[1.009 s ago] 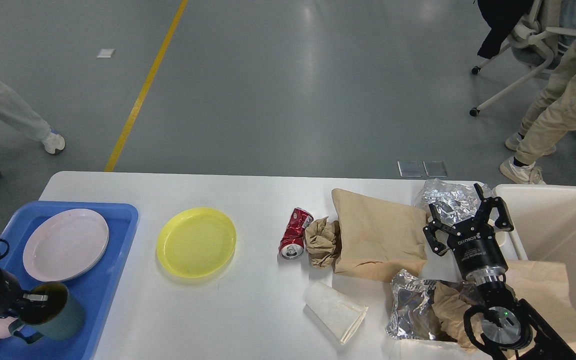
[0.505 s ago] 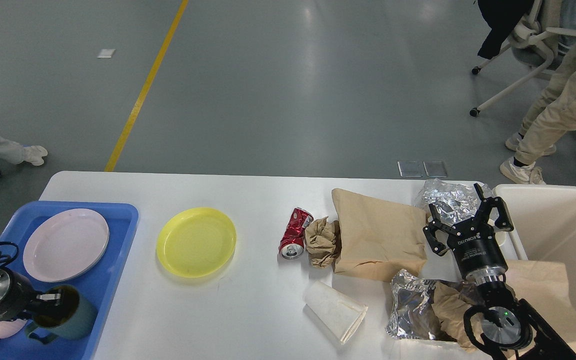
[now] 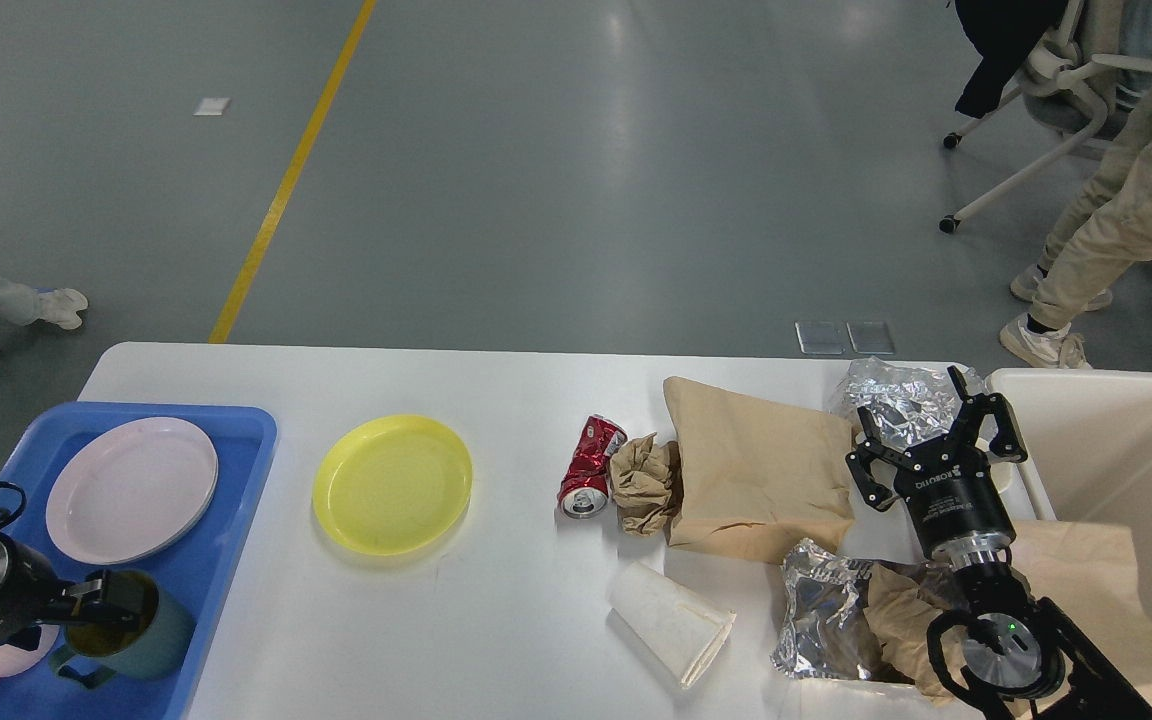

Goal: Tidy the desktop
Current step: 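Move the left gripper to the rim of the yellow plate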

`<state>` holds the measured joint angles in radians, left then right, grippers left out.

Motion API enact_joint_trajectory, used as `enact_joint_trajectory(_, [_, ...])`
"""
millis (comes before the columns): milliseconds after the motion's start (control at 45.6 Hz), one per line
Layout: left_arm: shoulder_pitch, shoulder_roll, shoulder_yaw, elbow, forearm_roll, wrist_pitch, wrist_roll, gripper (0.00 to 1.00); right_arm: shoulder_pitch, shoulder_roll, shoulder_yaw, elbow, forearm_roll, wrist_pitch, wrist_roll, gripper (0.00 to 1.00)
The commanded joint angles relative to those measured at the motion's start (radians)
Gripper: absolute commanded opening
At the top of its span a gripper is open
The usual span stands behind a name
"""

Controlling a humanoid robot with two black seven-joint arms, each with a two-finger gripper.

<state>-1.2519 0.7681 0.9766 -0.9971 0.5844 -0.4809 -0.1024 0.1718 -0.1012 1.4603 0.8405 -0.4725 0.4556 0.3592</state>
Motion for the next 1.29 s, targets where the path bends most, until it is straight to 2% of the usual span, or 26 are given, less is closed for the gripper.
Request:
enact_joint_trajectory(0, [-0.044,-0.001,0.002,-0.001,-0.002,-0.099,0.001,0.96,0.0,0.0,0.0,-0.001,0.0,0.0,0.0,1.0])
enact_joint_trajectory(154, [-0.182,-0.004,0.088,-0.027,-0.034,-0.188,-0.002,0.96,0.0,0.0,0.0,0.0,0.0,0.0,0.0,1.0])
enact_joint_trajectory(395, [-0.576,-0.038,0.372,-0.224,-0.132,-0.194,-0.002,0.96,0.0,0.0,0.0,0.0,0.0,0.0,0.0,1.0])
enact_joint_trajectory(548, [-0.78,-0.188,0.459,-0.334,-0.242,-0.194,0.0,0.96,0.0,0.0,0.0,0.0,0.0,0.0,0.0,1.0])
enact_joint_trajectory(592, [-0.833,-0.249,0.485,-0.366,-0.293,-0.193,0.0,0.96,0.0,0.0,0.0,0.0,0.0,0.0,0.0,1.0])
enact_joint_trajectory(614, [-0.884,-0.324,0.505,-0.397,-0.36,-0.186,0.0,0.96,0.0,0.0,0.0,0.0,0.0,0.0,0.0,1.0])
enact_joint_trajectory(746, [-1.009,-0.501,0.524,-0.498,-0.552,-0.183,0.0,0.96,0.0,0.0,0.0,0.0,0.0,0.0,0.0,1.0])
enact_joint_trajectory(855, [-1.1,-0.639,0.517,-0.581,-0.684,-0.179,0.001,0.96,0.0,0.0,0.0,-0.001,0.0,0.0,0.0,1.0])
enact_joint_trajectory(943, [-1.192,-0.701,0.511,-0.644,-0.788,-0.177,0.001,0.96,0.0,0.0,0.0,-0.001,0.0,0.0,0.0,1.0])
enact_joint_trajectory(1053, [-1.255,-0.713,0.502,-0.679,-0.87,-0.177,0.001,0.96,0.0,0.0,0.0,-0.001,0.0,0.0,0.0,1.0])
enact_joint_trajectory(1272, [-1.238,-0.71,0.51,-0.678,-0.897,-0.174,0.0,0.96,0.0,0.0,0.0,0.0,0.0,0.0,0.001,1.0])
